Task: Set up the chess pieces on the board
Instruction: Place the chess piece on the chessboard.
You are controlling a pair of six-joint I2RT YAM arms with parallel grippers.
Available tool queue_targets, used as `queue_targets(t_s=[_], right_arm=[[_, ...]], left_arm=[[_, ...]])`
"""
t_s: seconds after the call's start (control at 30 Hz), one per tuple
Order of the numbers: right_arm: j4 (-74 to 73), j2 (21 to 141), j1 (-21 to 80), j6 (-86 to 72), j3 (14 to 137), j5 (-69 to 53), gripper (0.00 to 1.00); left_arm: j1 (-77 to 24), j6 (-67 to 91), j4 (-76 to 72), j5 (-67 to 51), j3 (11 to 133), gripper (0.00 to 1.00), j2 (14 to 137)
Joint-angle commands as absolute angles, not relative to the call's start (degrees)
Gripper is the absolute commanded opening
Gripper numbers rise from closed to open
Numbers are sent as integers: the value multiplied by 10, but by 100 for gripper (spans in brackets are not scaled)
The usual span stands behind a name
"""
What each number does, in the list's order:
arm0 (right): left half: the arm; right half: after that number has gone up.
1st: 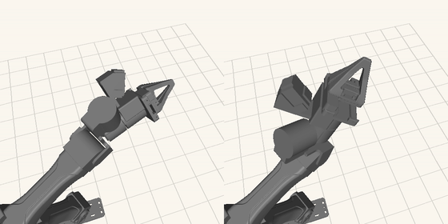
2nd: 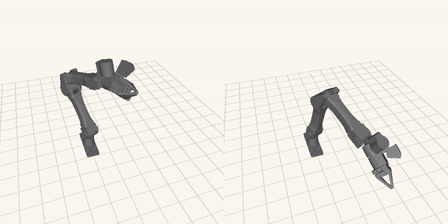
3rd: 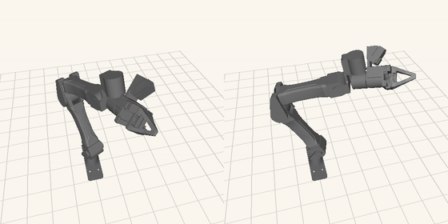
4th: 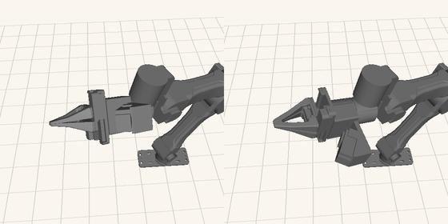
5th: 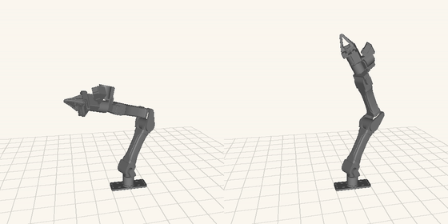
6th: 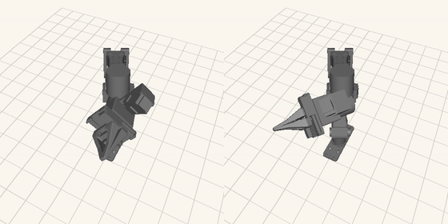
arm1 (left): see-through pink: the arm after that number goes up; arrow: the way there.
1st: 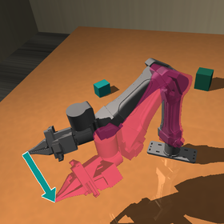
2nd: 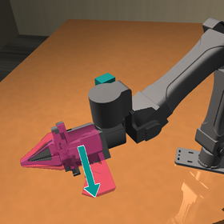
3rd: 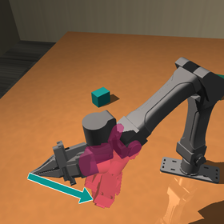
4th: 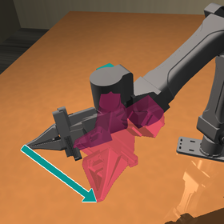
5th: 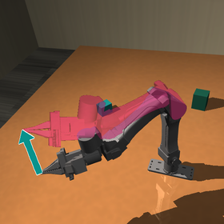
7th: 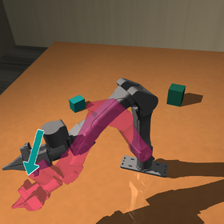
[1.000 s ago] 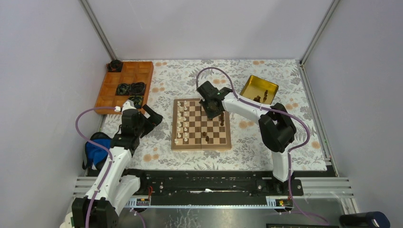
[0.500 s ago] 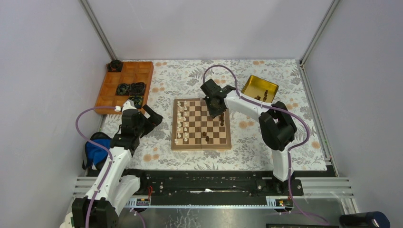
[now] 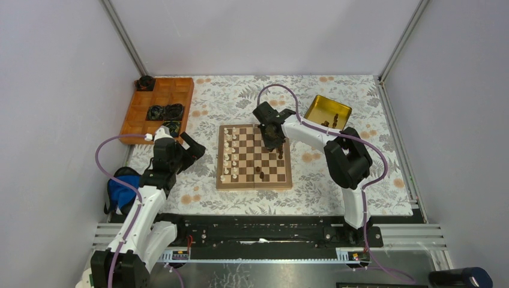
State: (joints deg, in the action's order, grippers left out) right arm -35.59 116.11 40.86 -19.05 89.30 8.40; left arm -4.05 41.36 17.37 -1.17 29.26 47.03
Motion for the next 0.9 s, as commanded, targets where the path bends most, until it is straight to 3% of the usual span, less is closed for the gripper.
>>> queue_targets(t_s=[0.0, 0.4, 0.63, 0.87], right_arm=[[-373, 1159, 405, -200, 919, 104, 0], [-375, 1157, 403, -199, 916, 106, 0], [-369, 1158, 403, -192, 916, 93, 22], [-365, 1148, 403, -186, 916, 92, 30]], left_arm=[[-37, 398, 163, -6, 309, 99, 463], [-37, 399, 163, -6, 305, 99, 461], [-37, 401, 161, -6, 301, 99, 460], [-37, 403, 160, -8, 297, 99, 458]])
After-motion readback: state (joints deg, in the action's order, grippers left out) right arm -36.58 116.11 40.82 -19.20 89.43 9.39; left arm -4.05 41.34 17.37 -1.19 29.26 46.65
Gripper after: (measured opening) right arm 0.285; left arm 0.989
